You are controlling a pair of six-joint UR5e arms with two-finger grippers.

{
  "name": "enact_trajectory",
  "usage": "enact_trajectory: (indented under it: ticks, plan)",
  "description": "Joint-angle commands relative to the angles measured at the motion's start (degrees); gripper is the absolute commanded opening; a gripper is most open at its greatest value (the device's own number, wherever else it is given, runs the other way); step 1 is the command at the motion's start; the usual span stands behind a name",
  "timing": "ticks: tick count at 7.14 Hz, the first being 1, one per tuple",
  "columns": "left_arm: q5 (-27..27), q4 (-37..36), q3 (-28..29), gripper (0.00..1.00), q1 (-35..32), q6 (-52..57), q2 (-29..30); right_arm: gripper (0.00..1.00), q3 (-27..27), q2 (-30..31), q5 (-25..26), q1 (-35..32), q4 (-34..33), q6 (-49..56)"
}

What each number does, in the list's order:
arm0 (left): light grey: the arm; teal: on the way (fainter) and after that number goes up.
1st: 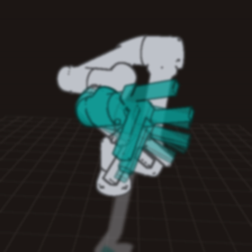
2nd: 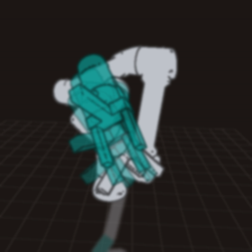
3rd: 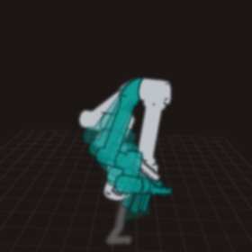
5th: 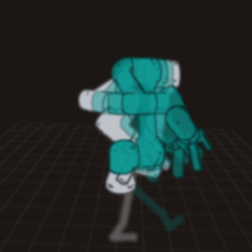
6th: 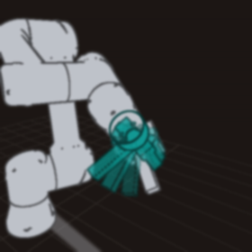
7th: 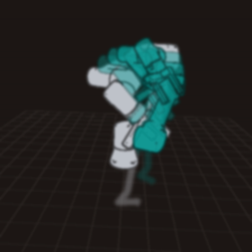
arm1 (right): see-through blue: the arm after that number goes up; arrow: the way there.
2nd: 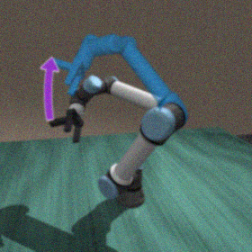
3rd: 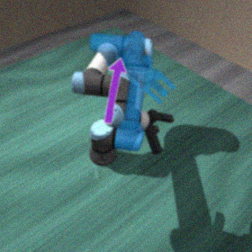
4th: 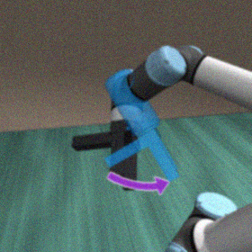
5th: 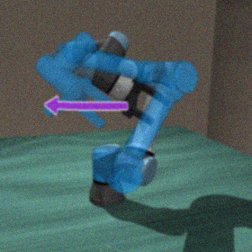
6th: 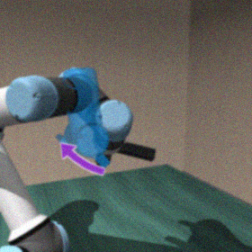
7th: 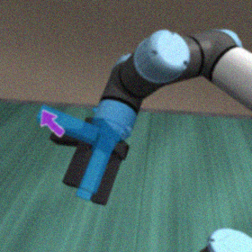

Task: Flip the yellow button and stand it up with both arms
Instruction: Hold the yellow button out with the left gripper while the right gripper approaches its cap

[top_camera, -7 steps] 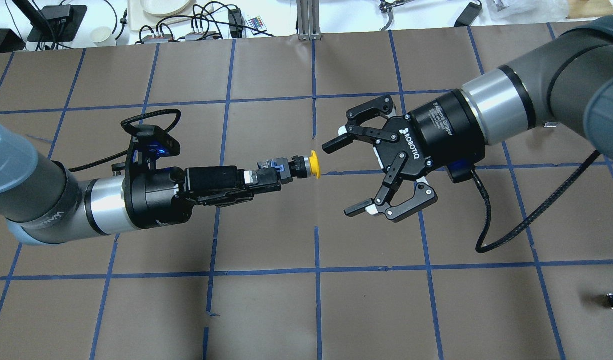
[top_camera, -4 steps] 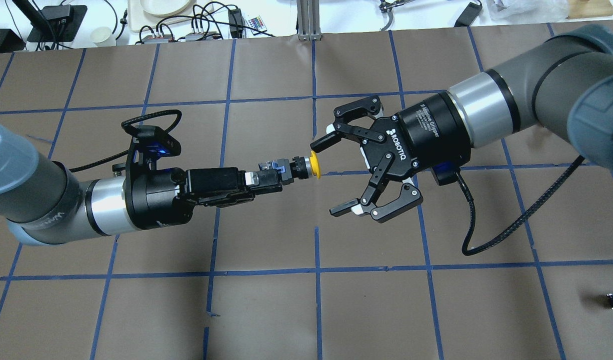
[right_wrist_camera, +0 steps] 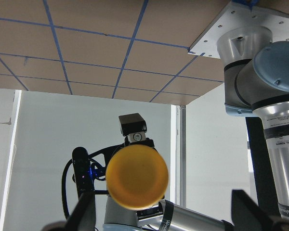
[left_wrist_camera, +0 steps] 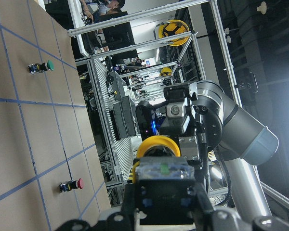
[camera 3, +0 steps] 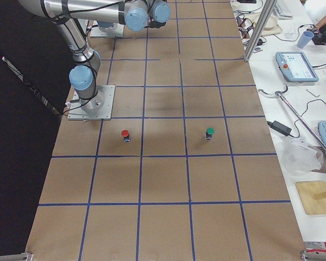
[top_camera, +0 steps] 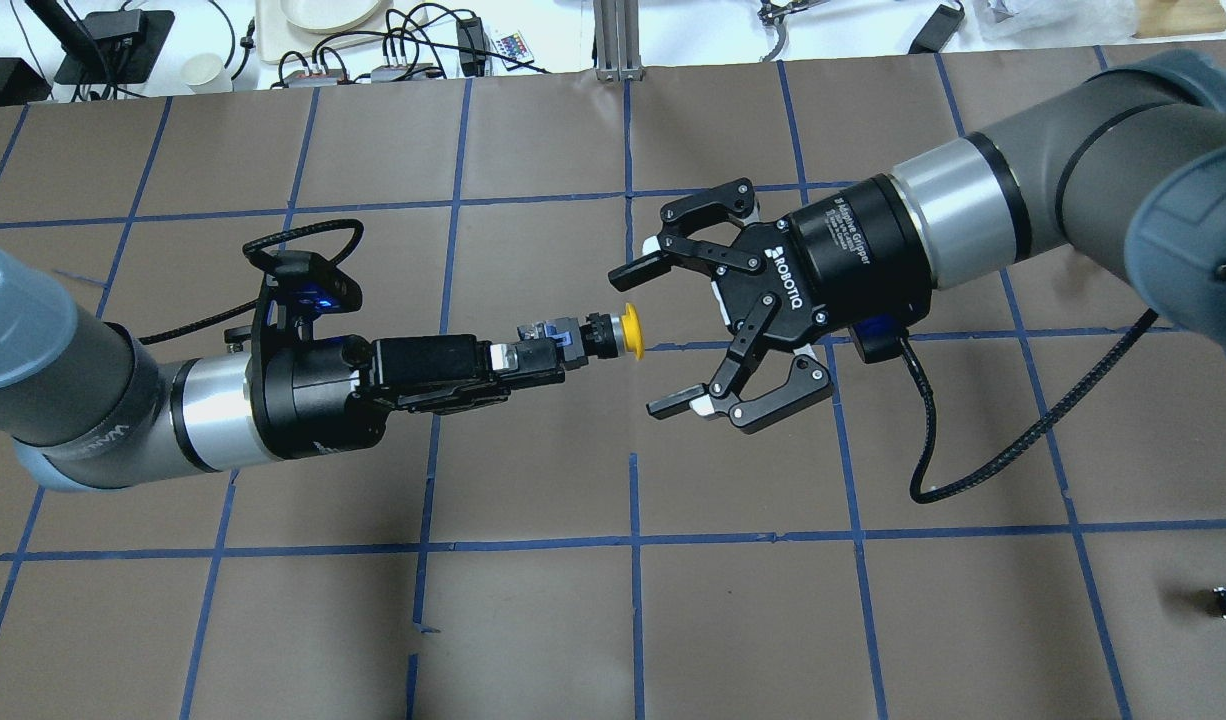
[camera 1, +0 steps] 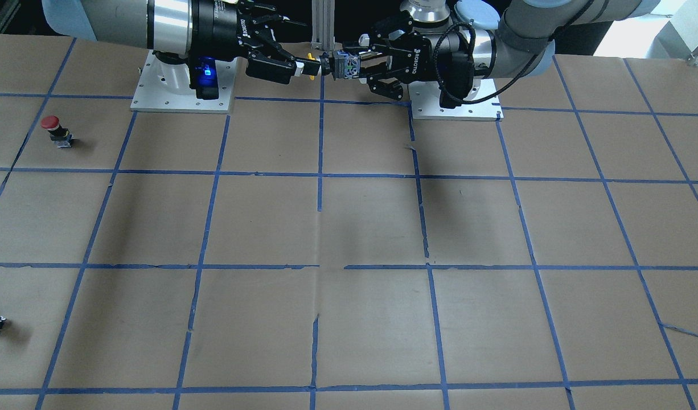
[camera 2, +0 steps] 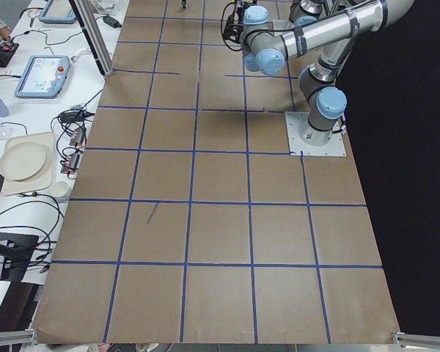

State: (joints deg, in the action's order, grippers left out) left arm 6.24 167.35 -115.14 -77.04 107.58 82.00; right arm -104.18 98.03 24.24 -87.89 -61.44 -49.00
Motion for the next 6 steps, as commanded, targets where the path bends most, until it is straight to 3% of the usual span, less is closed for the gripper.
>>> enact_trajectory:
  ticks: [1,4,5,6]
  plan:
    - [0.0,0.0,0.0,0.14,0.1,0.0,0.0,0.99,-1.1,0.1,0.0,0.0,-0.8,0.1]
    - [0.1,0.1,0.0,0.14,0.1,0.0,0.0,0.97,-2.8,0.3,0.1,0.0,-0.9,0.1]
    - [0.1,0.1,0.0,0.14,0.1,0.0,-0.1,0.93,-2.8,0.4,0.3,0.0,-0.8,0.0]
    - [0.1,0.1,0.0,0.14,0.1,0.0,-0.1,0.79,-2.8,0.4,0.2,0.0,-0.8,0.5]
